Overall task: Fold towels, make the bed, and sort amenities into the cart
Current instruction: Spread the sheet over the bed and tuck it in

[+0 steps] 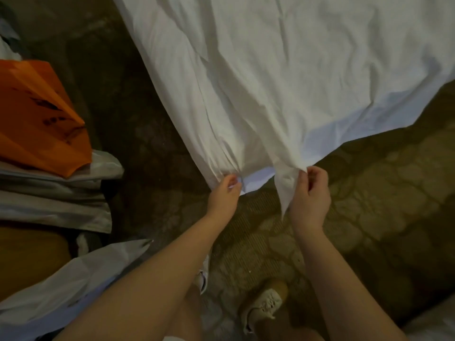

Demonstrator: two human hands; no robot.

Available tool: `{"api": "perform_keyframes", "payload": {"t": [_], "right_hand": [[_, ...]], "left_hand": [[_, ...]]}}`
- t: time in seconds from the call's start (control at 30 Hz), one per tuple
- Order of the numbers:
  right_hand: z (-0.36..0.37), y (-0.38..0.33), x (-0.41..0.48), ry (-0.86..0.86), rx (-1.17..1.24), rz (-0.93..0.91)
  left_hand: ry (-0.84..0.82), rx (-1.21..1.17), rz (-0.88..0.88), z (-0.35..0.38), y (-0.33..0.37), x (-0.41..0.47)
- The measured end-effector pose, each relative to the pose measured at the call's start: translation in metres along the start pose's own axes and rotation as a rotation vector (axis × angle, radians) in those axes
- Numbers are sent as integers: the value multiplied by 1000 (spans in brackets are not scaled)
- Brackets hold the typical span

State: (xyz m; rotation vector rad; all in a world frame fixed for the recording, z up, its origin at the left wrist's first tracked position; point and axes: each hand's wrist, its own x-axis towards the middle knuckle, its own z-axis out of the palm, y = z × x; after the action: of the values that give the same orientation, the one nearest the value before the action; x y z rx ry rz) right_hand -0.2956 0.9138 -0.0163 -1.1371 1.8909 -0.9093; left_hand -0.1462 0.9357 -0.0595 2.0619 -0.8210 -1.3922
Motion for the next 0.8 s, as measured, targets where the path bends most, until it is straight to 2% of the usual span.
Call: {"api": "perform_keyframes", "payload": {"t": [0.1,0.23,0.4,0.47,0.53,0.7,0.8], "right_hand": [[-1,12,-1,-40,-88,-65],[-1,25,-2,-130,-110,9],[-4,31,-5,-167,-79,5],[-11,30,-7,-235,-149,-51],[-19,28,-10,-287,-229,-104],[-42,13,-15,-217,-270,-182],[-65,-5,-26,-226,-294,-211]], "left_hand": [[-93,-65,-78,15,1,13],[-162,-122,-202,43,-3,29],[-198,-160,-115,58,-2,38],[-193,-273,-149,53,7,31],[-220,-494,-198,47,18,16],[-313,-707,-196,45,35,-38],[-327,-866,-289,45,41,-74]]}}
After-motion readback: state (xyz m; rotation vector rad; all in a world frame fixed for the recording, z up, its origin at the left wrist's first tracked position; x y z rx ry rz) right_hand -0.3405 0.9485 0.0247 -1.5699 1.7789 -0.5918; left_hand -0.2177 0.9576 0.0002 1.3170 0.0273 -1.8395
